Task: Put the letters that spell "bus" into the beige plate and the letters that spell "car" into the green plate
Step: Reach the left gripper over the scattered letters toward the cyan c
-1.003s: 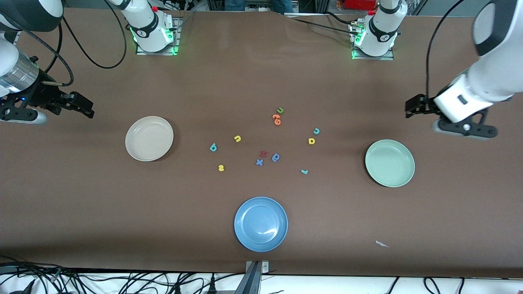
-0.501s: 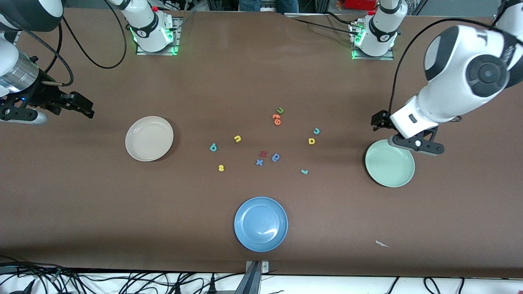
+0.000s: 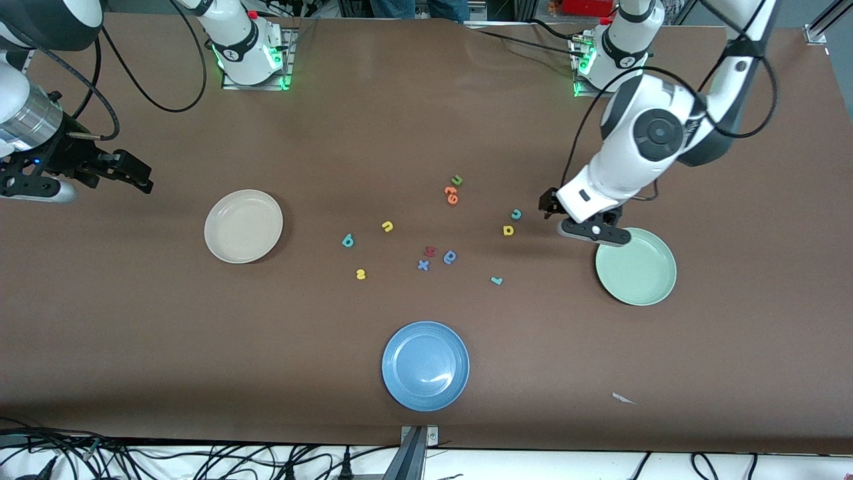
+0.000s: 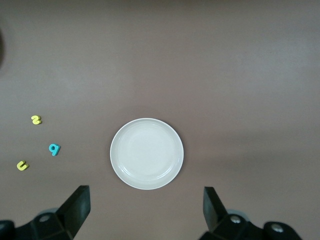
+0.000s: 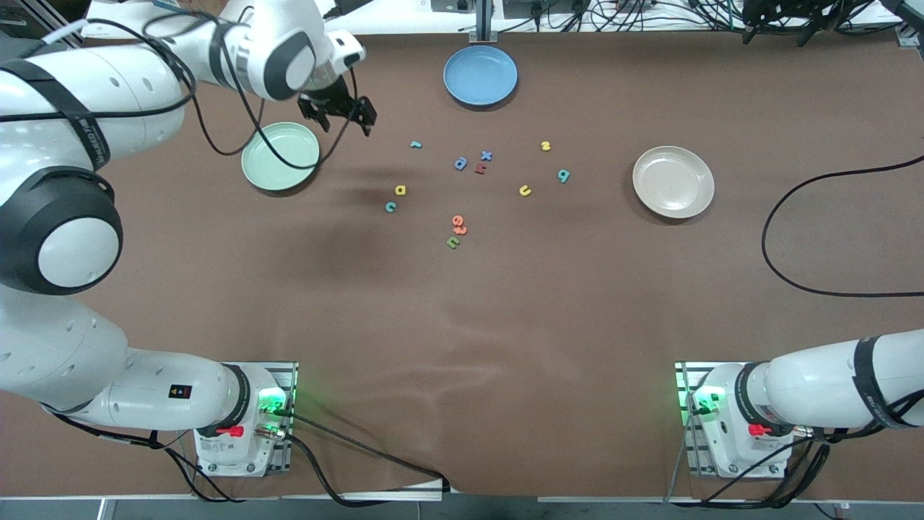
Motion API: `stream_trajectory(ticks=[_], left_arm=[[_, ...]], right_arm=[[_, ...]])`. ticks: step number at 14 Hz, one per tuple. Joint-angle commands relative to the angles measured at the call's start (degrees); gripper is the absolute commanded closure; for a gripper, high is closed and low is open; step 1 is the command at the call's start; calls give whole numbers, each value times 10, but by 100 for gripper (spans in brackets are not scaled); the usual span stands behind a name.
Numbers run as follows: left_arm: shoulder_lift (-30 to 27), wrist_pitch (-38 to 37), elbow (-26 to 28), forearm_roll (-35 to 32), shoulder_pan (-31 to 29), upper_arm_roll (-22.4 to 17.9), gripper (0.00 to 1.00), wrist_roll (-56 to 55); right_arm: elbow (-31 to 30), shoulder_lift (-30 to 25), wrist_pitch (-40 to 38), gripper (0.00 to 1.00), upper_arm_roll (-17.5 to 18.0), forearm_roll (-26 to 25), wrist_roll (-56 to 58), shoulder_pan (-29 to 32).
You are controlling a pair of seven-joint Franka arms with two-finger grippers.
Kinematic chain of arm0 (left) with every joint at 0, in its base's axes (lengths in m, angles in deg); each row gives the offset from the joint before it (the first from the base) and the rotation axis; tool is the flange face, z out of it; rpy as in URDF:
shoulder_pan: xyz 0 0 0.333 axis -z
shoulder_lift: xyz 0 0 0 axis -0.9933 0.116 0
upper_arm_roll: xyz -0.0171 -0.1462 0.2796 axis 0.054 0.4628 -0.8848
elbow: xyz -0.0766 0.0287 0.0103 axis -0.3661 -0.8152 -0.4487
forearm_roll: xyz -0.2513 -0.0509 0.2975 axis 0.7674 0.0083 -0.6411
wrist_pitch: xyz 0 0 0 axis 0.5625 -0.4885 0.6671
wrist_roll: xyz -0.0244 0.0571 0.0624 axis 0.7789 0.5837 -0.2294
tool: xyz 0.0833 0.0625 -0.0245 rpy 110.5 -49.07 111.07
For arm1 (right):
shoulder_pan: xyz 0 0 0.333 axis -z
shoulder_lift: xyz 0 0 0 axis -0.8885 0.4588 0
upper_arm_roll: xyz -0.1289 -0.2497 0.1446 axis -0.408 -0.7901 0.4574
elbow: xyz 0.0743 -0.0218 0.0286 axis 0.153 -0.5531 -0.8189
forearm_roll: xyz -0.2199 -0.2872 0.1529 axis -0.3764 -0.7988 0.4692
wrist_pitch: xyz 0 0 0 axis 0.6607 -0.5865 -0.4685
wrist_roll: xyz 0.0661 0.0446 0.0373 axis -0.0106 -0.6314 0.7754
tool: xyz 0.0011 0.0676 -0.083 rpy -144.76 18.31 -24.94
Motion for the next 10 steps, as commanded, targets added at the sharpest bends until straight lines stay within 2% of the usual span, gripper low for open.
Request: stream_trajectory(ticks=[1, 6, 10], left_arm=[[21, 81, 43, -22, 22, 6, 0, -35], [112, 162, 45, -185, 48, 8, 0, -184], [147, 171, 46, -202, 53, 9, 3, -192]], right_arm=[[9, 4, -4, 0, 1, -7, -4, -11], [7, 8, -6, 0, 1, -4, -5, -19], [9, 8, -12, 0, 1, -5, -3, -29]])
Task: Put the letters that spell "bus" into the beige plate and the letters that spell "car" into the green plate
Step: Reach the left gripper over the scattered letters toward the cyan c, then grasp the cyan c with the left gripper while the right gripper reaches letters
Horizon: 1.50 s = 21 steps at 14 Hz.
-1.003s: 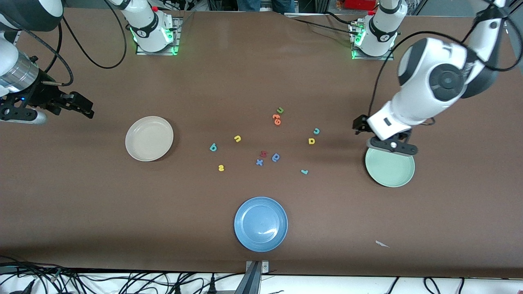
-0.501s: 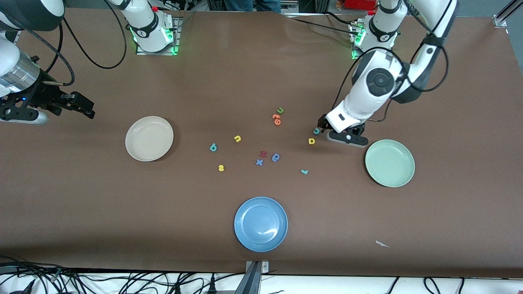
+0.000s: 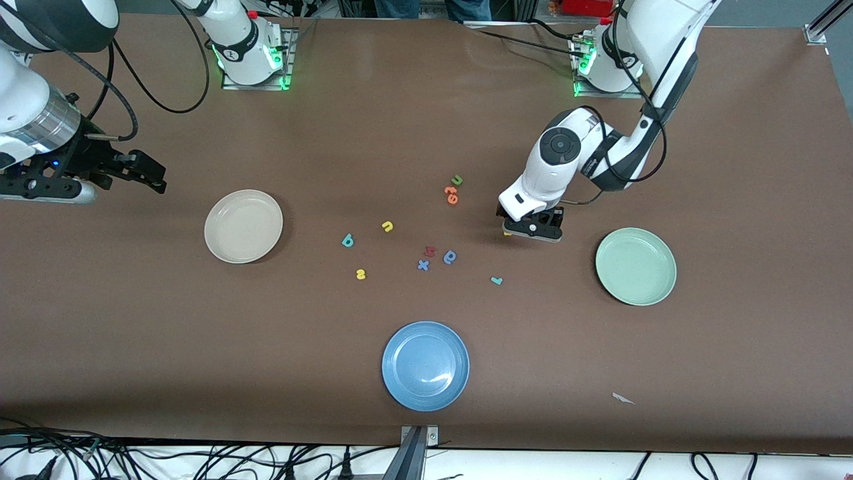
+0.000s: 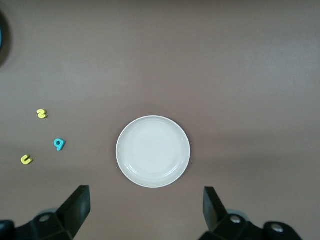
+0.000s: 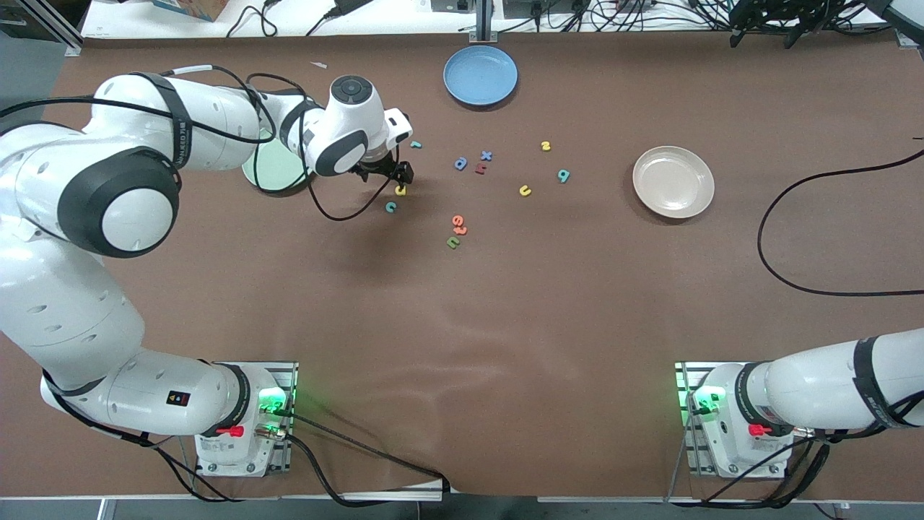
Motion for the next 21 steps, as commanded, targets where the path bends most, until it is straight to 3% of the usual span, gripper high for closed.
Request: stream_trajectory(ticks=[1, 7, 13, 17, 21], left_arm=[[13, -1, -5, -20, 2, 3, 4, -10], [14, -2, 12, -13, 6, 9, 21, -13], [14, -2, 26, -11, 3, 22, 39, -14], [14, -2, 26, -10, 5, 22, 52, -20], [17, -2, 26, -11, 5, 22, 60, -20]], right_arm=[[9, 5, -8, 0, -3, -4, -2, -11], [12, 68, 4, 0, -2, 0, -10, -29], [12, 165, 94, 1, -2, -3, -281, -135], [7, 253, 210, 6, -2, 1, -486, -207], [5, 313, 235, 40, -2, 4, -613, -239]])
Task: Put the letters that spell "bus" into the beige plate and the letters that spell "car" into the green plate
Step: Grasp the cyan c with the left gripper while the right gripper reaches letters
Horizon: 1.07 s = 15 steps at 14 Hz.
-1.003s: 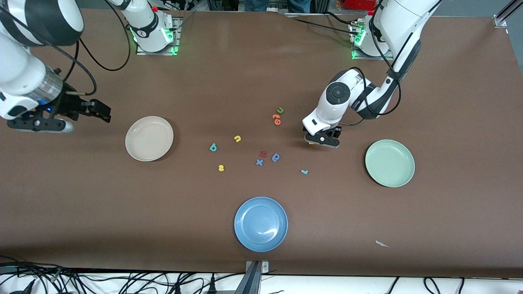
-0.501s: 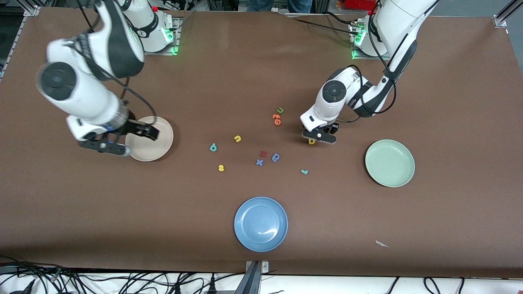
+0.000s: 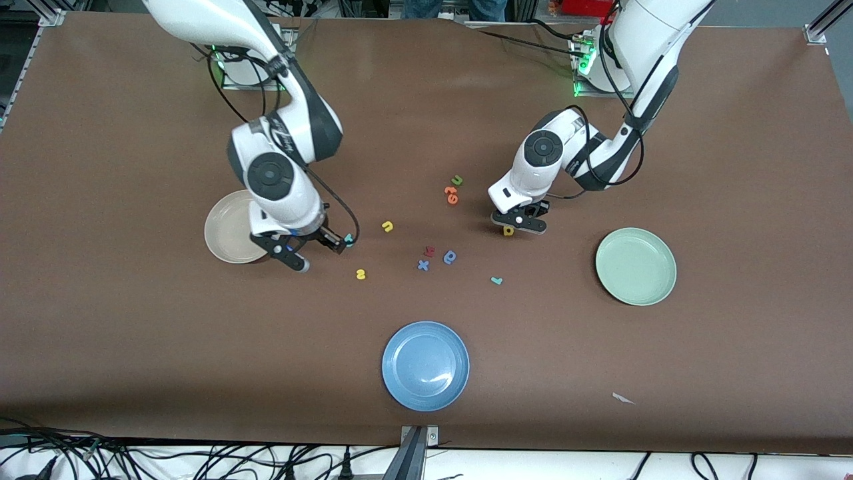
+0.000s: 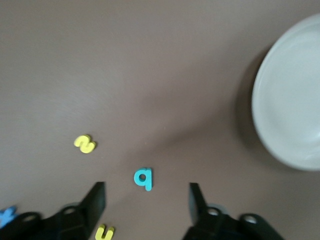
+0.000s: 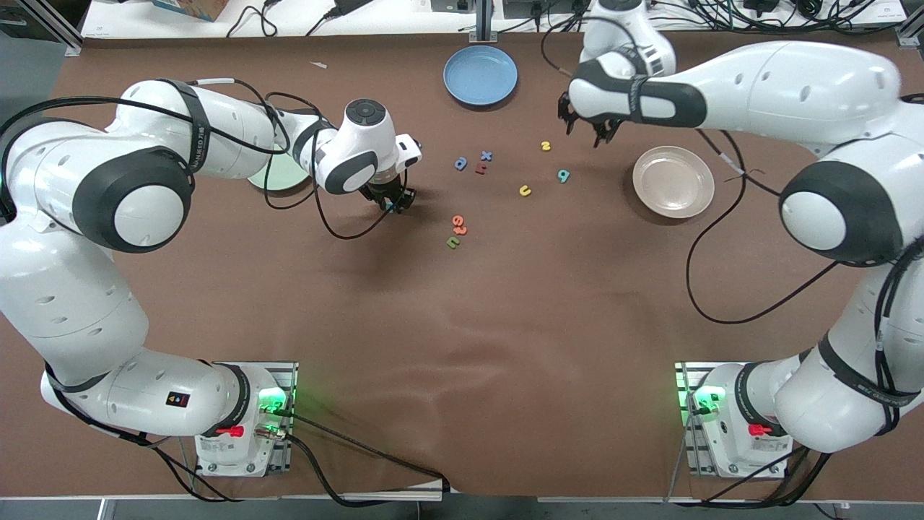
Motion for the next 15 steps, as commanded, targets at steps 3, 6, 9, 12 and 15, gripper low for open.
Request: stream_trajectory(ticks=[3, 6, 9, 12, 15], left_arm=[[-3, -8, 5, -11, -2, 4, 66, -13], [-3, -10, 5, -11, -2, 4, 70, -12], [-3, -10, 5, -11, -3, 4, 74, -9], [-3, -10, 4, -11, -6, 4, 76, -6], [-5, -17, -2, -11, -11, 4, 77, -4]], right_arm=[[7, 55, 38, 41, -6, 3, -129, -31], [5, 75, 66, 42, -7, 0, -140, -40], [-6, 78, 76, 42, -7, 1, -141, -40], [-14, 83, 99, 42, -7, 1, -172, -40], [-21, 94, 127, 48, -7, 1, -192, -40]])
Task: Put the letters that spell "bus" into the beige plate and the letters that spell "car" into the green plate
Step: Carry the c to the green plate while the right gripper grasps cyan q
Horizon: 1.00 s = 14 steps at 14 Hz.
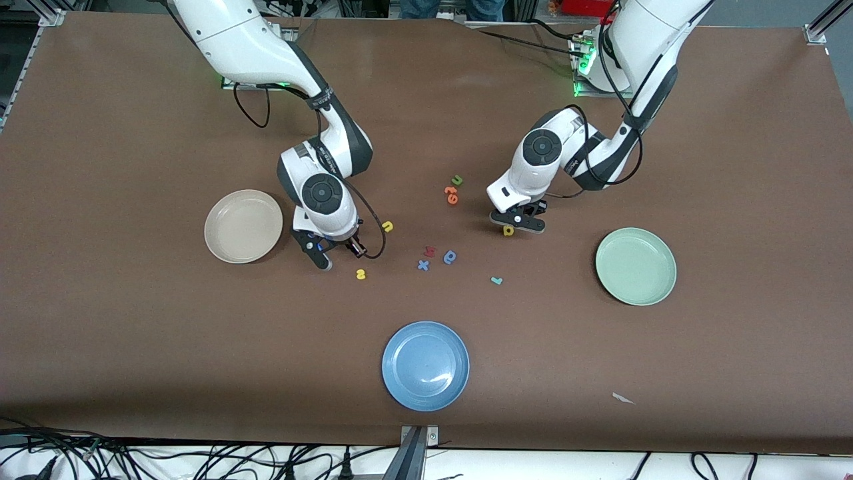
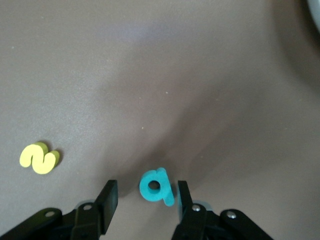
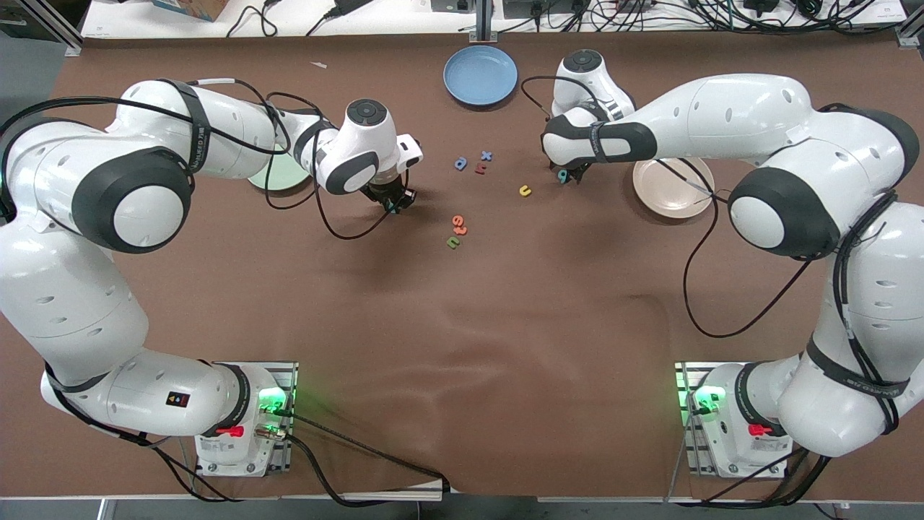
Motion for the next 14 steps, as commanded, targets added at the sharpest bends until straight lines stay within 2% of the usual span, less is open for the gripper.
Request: stream_trajectory(ticks=[1, 4, 6, 8, 11, 14], left_arm=[[-9, -32, -5, -11, -12, 1, 78, 2], [-12, -122, -56, -2, -42, 4, 78, 59], [-15, -198, -108, 36, -67, 5, 79, 139], [-15, -246, -144, 39, -103, 5, 80, 194], [-15, -251, -153, 38, -156, 4, 80, 239], [-13, -251, -173, 32, -195, -3, 80, 238]], right_arm=[[-12, 3, 21, 52, -2, 1, -20, -5], [-13, -1, 21, 92, -3, 2, -18, -4], [-9, -5, 20, 95, -5, 1, -16, -4], [-8, -20, 18, 95, -7, 1, -10, -3], [-8, -54, 0, 95, -33, 0, 0, -2], [-13, -96, -84, 99, -66, -1, 95, -1]])
